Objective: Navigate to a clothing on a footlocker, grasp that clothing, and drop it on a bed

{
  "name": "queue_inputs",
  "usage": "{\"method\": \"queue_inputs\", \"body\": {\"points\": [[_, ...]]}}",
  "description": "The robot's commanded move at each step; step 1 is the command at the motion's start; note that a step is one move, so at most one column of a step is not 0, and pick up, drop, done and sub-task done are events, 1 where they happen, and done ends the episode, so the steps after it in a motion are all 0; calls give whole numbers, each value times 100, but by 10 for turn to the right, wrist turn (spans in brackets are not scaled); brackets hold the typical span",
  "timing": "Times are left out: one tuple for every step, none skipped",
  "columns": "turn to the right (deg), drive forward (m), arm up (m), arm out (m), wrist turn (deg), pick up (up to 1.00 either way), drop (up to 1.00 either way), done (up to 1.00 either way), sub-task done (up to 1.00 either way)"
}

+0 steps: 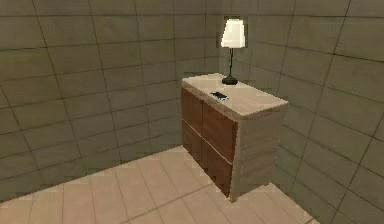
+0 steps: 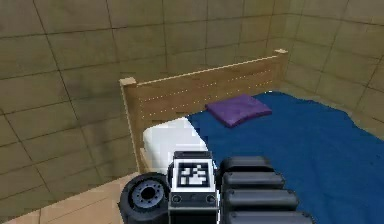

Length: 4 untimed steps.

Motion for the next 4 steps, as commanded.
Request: {"method": "queue_inputs", "body": {"points": [[-60,0,0,0,0,0,0,0,0],[450,0,0,0,0,0,0,0,0],[450,0,0,0,0,0,0,0,0],[390,0,0,0,0,0,0,0,0]]}}
